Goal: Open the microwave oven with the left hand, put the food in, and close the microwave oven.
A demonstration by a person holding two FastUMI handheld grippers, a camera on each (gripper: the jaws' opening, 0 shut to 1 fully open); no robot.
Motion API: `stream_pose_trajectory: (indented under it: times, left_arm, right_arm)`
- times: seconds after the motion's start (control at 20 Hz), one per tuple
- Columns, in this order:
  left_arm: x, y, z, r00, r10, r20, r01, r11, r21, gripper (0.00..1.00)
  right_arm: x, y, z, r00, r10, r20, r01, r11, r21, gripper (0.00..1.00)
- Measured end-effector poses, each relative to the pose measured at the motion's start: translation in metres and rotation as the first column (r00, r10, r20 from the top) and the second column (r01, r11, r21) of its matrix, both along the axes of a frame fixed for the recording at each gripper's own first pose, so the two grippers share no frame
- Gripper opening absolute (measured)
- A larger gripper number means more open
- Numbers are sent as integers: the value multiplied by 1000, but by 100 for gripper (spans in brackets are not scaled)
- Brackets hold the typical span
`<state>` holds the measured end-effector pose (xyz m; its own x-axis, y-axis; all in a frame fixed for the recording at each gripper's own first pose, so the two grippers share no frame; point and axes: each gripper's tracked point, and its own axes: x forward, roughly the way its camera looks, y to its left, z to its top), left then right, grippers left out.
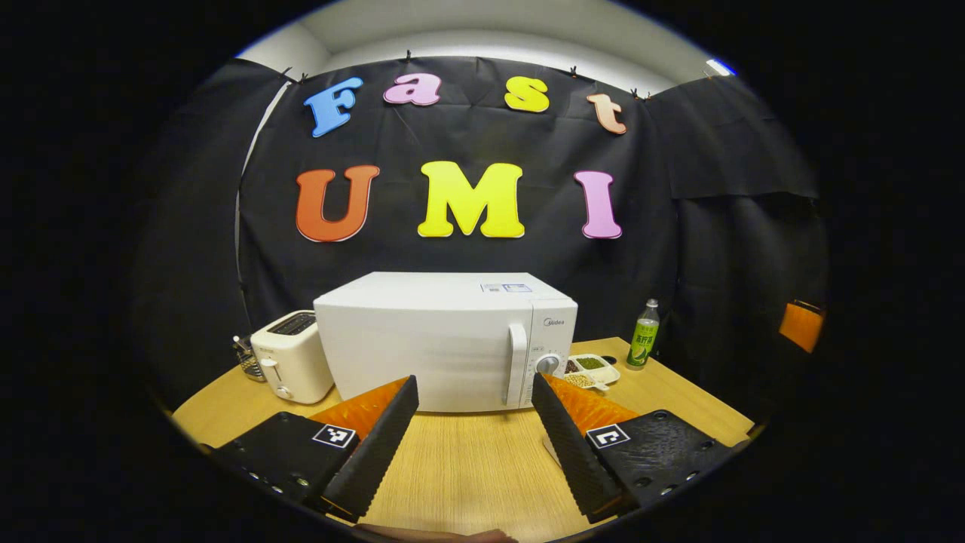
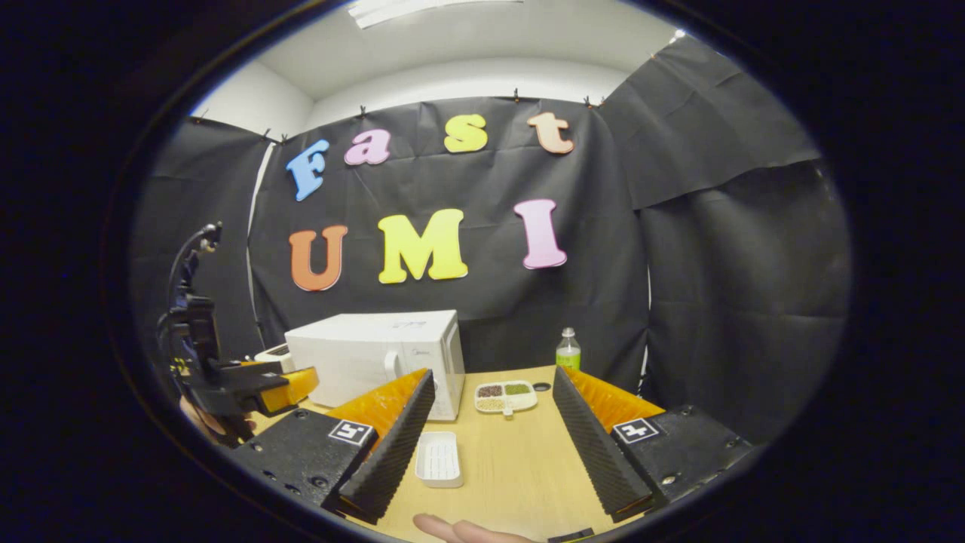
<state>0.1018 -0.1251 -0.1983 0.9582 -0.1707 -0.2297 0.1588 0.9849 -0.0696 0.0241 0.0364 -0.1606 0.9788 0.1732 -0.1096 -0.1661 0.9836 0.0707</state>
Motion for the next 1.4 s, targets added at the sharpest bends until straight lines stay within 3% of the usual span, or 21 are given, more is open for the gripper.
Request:
stream_pose_trajectory:
  times: [0.1, 0.15, 0.2, 0.25, 0.3, 0.35, 0.4, 0.45, 0.5, 0.55, 0.6, 0.65, 0.7, 0.75, 0.8, 0.9, 0.95, 1.1, 1.2, 1.25, 1.4]
  left_arm:
    - [-26, 8, 32, 1000, 1, 27, -1, 1000, 2, 95]
    - [-38, 14, 45, 999, 10, 39, -10, 1000, 4, 95]
    - [-50, 21, 61, 998, 19, 58, -20, 1000, 8, 95]
    - [-61, 28, 77, 997, 31, 75, -32, 999, 14, 95]
    - [-73, 36, 91, 994, 44, 96, -47, 999, 25, 95]
    - [-85, 45, 103, 992, 60, 115, -64, 997, 35, 84]
    - [-97, 53, 114, 989, 72, 127, -78, 996, 39, 95]
    - [-110, 58, 122, 989, 80, 126, -85, 996, 32, 95]
    - [-121, 62, 131, 988, 85, 131, -89, 996, 25, 95]
    - [-133, 68, 142, 985, 93, 146, -97, 995, 23, 95]
    - [-144, 75, 152, 981, 102, 164, -106, 994, 20, 84]
    - [-154, 79, 159, 979, 106, 173, -110, 994, 13, 95]
    - [-166, 80, 165, 977, 110, 181, -111, 994, -4, 95]
    - [-173, 82, 171, 975, 115, 192, -114, 993, -18, 95]
    - [-180, 85, 174, 972, 118, 205, -115, 993, -26, 95]
    - [-194, 91, 172, 967, 131, 217, -125, 991, -40, 95]
    - [-200, 93, 168, 965, 137, 222, -130, 990, -47, 95]
    - [-207, 108, 167, 950, 187, 249, -191, 981, -7, 95]
    - [-208, 104, 164, 952, 180, 247, -186, 983, 1, 95]
    - [-207, 102, 165, 951, 177, 254, -182, 983, -5, 95]
    - [-206, 96, 164, 957, 153, 248, -157, 988, -3, 95]
  right_arm:
    - [-16, -4, 22, 999, -11, 35, 11, 1000, 0, 100]
    - [-24, -8, 34, 998, -23, 52, 23, 1000, 1, 91]
    - [-29, -13, 44, 997, -41, 63, 41, 999, 4, 100]
    - [-36, -17, 54, 996, -57, 69, 57, 998, 9, 91]
    - [-46, -18, 63, 995, -63, 79, 62, 998, 15, 91]
    - [-58, -20, 75, 993, -67, 94, 65, 998, 23, 91]
    - [-65, -22, 84, 991, -73, 108, 70, 997, 32, 91]
    - [-73, -25, 91, 989, -81, 122, 77, 996, 36, 91]
    - [-80, -28, 98, 987, -90, 133, 86, 996, 36, 100]
    - [-87, -31, 105, 985, -95, 144, 92, 995, 32, 90]
    - [-94, -32, 112, 983, -97, 159, 94, 995, 28, 90]
    - [-102, -31, 120, 980, -98, 174, 95, 995, 25, 91]
    - [-108, -33, 125, 977, -103, 185, 102, 995, 20, 100]
    - [-112, -35, 130, 975, -113, 193, 113, 994, 12, 100]
    - [-117, -35, 133, 972, -119, 201, 121, 993, 0, 91]
    - [-126, -37, 140, 966, -126, 227, 137, 990, -31, 91]
    - [-128, -39, 142, 963, -134, 232, 146, 989, -33, 100]
    - [-131, -38, 137, 965, -138, 223, 149, 988, -32, 91]
    - [-126, -37, 130, 969, -137, 208, 148, 988, -39, 91]
    - [-124, -39, 128, 970, -135, 204, 147, 988, -45, 100]
    - [-120, -43, 125, 970, -137, 199, 150, 987, -51, 100]
